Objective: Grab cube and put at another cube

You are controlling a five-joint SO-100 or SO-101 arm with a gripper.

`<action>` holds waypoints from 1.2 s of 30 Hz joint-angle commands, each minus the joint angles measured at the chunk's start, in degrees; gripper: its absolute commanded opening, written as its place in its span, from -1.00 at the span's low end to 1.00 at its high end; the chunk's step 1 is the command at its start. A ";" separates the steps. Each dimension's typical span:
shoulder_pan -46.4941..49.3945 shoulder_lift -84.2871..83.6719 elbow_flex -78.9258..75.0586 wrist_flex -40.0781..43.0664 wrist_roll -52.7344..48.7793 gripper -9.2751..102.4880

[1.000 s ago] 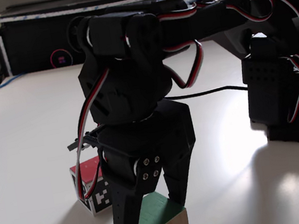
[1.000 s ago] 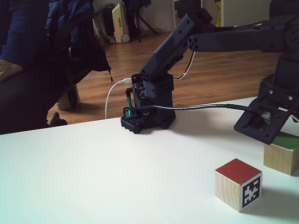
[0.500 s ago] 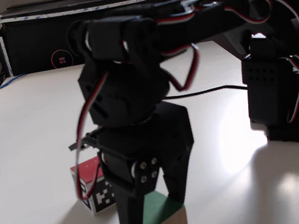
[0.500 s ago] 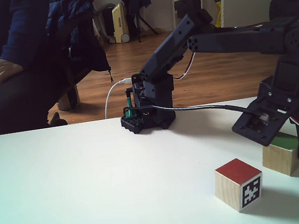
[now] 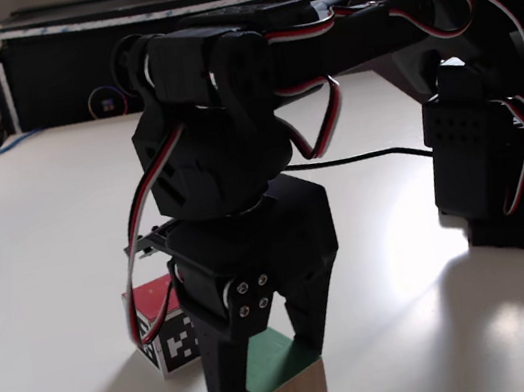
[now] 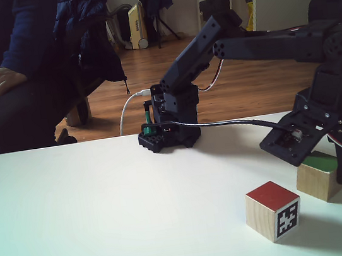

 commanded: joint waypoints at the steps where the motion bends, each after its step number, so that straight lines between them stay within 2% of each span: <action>1: -0.26 6.68 0.62 0.35 0.79 -0.64; 10: 0.09 18.28 4.22 0.35 1.76 -0.64; 16: 4.04 24.26 7.21 0.35 1.32 -0.64; 36: 17.23 27.25 10.72 0.35 -4.92 -0.65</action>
